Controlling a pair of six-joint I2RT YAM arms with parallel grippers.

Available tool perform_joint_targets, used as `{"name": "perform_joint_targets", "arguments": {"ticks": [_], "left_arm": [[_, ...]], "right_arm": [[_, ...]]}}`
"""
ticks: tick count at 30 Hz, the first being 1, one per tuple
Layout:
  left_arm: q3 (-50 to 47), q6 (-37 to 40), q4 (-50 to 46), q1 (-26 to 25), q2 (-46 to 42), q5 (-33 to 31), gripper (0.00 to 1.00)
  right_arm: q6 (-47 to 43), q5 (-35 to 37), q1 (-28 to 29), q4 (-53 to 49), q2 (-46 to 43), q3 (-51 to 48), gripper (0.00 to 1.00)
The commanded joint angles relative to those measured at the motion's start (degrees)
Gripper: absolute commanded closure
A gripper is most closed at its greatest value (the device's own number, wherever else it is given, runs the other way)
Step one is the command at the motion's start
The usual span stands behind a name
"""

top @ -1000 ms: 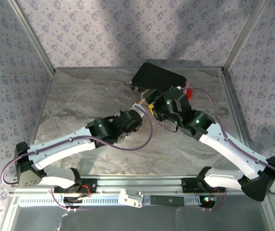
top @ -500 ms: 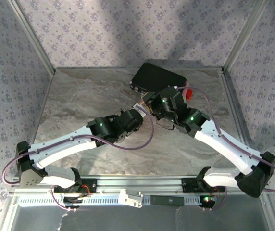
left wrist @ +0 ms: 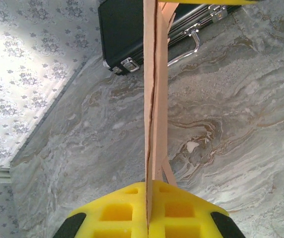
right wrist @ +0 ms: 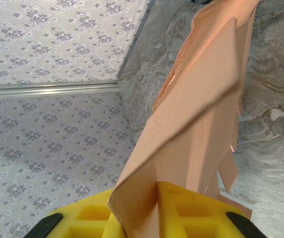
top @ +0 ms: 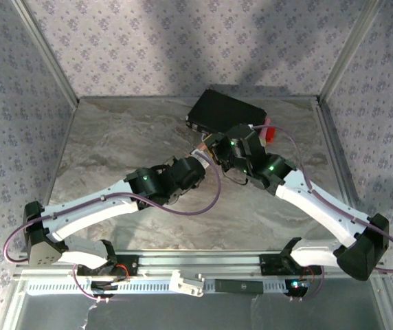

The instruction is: Fold the paper box

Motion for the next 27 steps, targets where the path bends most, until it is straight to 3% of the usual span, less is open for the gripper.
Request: {"name": "perform_joint_targets", "arguments": {"ticks": [1, 5, 12, 13, 20, 25, 27], "left_arm": [[3.2, 0.9, 0.7, -0.7, 0.0, -0.7, 1.00], [3.9, 0.3, 0.7, -0.9, -0.5, -0.9, 1.00], [5.2, -7.9, 3.4, -3.2, -10.0, -2.8, 0.32], [5.0, -10.4, 3.8, -2.5, -12.3, -2.1, 0.26], [3.2, -25.1, 2.0, 12.1, -26.5, 11.8, 0.26], [2.0, -30.0, -2.7, 18.2, -29.6, 16.6, 0.26], [1.0, -31.9, -3.3, 20.5, -29.2, 19.6, 0.26]], "right_arm": [[1.3, -0.1, -0.2, -0.4, 0.4, -0.9, 0.83], [2.3, 0.7, -0.1, -0.3, -0.6, -1.9, 1.00], [-1.6, 4.7, 0.4, -5.6, -5.0, 0.8, 1.00], [-2.0, 4.9, 0.4, -6.3, -5.7, 0.9, 1.00], [-1.4, 6.6, 3.7, -16.7, -11.4, 4.8, 1.00], [2.5, 14.3, 10.6, -23.1, -15.5, 5.2, 1.00], [4.0, 14.9, 10.8, -22.8, -15.1, 5.1, 1.00]]}}
